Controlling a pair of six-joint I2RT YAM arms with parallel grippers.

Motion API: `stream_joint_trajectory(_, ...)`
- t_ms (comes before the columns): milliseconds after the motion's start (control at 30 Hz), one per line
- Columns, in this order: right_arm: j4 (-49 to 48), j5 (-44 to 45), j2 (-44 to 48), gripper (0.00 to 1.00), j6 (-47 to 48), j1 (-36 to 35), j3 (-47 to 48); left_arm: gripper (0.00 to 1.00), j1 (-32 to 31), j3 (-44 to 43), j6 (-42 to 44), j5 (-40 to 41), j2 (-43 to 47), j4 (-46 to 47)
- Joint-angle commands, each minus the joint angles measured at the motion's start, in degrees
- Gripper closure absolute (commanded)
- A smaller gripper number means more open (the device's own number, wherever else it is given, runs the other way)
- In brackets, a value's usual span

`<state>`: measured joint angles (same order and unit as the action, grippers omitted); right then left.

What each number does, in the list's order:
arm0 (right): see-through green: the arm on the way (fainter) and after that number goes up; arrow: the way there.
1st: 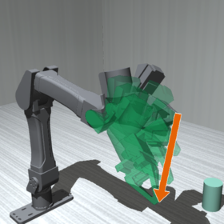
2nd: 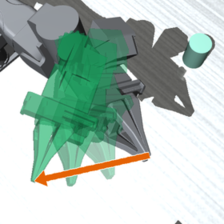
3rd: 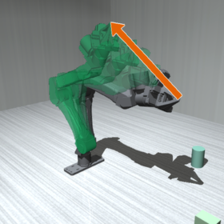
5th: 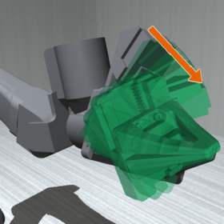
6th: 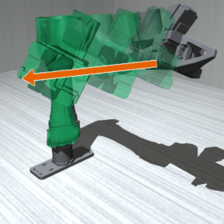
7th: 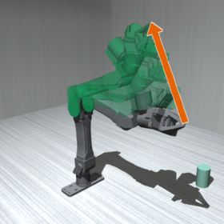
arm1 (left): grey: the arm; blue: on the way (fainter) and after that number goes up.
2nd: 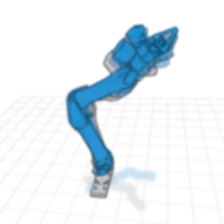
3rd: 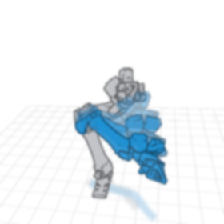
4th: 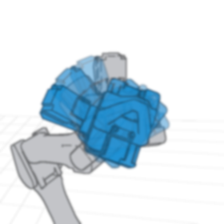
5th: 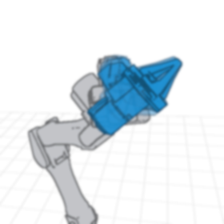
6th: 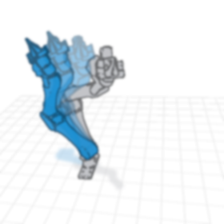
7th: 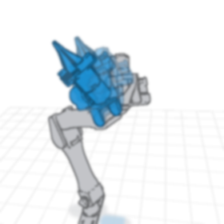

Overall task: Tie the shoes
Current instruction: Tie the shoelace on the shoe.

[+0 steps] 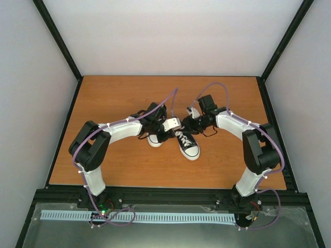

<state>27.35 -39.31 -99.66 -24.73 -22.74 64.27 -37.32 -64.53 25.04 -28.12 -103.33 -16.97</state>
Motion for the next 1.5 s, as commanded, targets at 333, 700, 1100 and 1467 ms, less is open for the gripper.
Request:
stream_joint_trajectory(333,-1.85,-3.89,2.67,0.66,5.62,1.08,-5.88,0.99,0.23,-1.08,-1.39,-0.2,1.62,1.06)
stream_joint_trajectory(700,-2.29,-1.03,2.68,0.94,5.32,1.04,-8.99,0.99,0.49,-1.21,-1.42,-0.14,1.6,1.07)
stream_joint_trajectory(1100,0.64,-7.78,6.39,0.97,7.88,0.82,-12.36,0.99,0.85,-0.95,1.02,1.27,1.72,0.19)
stream_joint_trajectory(1467,5.41,-9.81,5.93,0.97,12.13,-1.18,-12.33,0.99,0.93,-0.77,2.48,-0.32,1.81,-0.64)
